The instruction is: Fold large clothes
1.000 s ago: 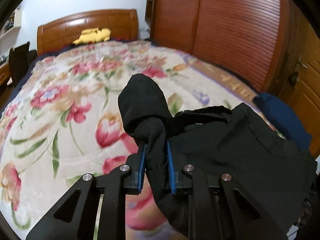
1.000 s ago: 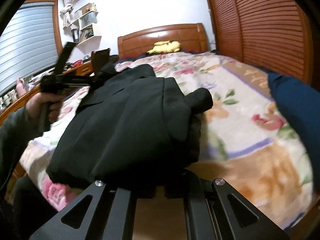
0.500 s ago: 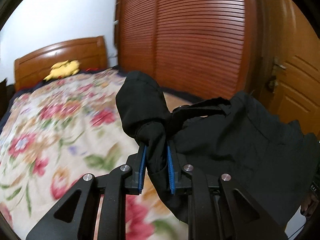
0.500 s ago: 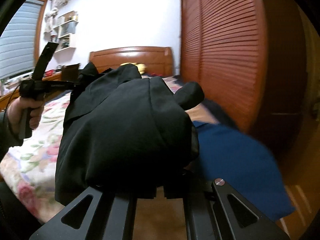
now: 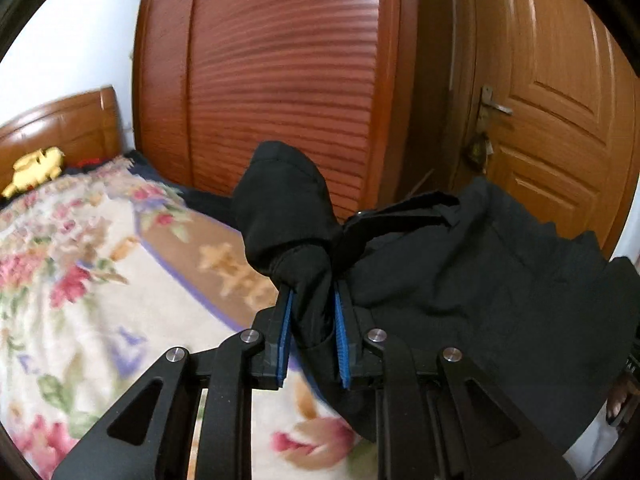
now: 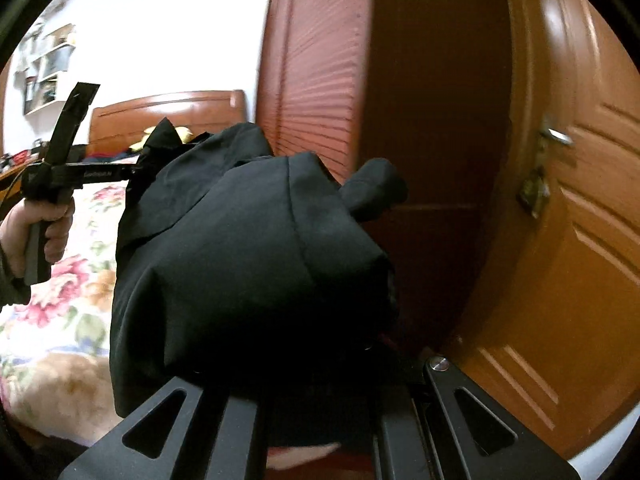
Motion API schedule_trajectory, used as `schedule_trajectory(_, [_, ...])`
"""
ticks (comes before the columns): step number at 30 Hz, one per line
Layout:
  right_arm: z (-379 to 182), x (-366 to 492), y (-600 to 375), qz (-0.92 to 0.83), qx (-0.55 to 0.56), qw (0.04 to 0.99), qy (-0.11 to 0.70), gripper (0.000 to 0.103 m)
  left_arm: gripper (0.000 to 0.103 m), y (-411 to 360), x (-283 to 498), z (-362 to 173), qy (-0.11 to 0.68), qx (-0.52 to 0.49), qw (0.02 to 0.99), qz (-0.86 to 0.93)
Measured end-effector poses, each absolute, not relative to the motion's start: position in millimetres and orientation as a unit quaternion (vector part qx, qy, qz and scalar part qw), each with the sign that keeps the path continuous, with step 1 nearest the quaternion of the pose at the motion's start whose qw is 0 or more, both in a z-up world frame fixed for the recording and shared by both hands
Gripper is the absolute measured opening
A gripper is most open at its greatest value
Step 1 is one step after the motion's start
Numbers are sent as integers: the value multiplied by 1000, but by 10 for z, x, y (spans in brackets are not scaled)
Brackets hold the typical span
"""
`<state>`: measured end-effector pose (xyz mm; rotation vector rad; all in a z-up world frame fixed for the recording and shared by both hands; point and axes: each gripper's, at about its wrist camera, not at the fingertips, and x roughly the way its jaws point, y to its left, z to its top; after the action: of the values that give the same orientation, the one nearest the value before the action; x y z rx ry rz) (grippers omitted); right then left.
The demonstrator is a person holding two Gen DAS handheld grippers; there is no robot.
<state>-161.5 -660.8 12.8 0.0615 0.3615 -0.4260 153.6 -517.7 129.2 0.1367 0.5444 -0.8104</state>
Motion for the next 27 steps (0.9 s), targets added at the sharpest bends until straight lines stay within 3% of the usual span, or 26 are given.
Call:
schedule_trajectory(6, [-154,-1585,-6771,-225,54,948,221,4,24,-5344,1473,1044,291,96,876,-372])
schedule_trajectory(8, [-124,-1503,-6841,-235,62,943,228,4,31,-5277,1394,1031,285,109,877,-371])
schedule_trajectory(9, [-120,-1482,-6838,-237,66,941,232,5,41,-5237,1356,1030,277,115,877,-375])
schedule_trajectory(10, [-116,-1451,-6849,-241,72,939,236,11,47,-5239,1341,1006,272,120,877,-378])
schedule_trajectory(14, [-1,-1448,-6772,-270,77,931,231,35,50,-5023,1224,964,261,138,876,-381])
schedule_trajectory(16, [38,-1570,-6706,-287,75,930,219,55,67,-4911,1181,930,267,130,873,-388])
schedule_trajectory(18, [117,-1691,-6607,-303,68,928,206,56,83,-4811,1120,859,268,125,870,-394])
schedule_trajectory(27, [630,-2005,-6159,-305,42,942,136,59,102,-4181,776,646,276,101,871,-393])
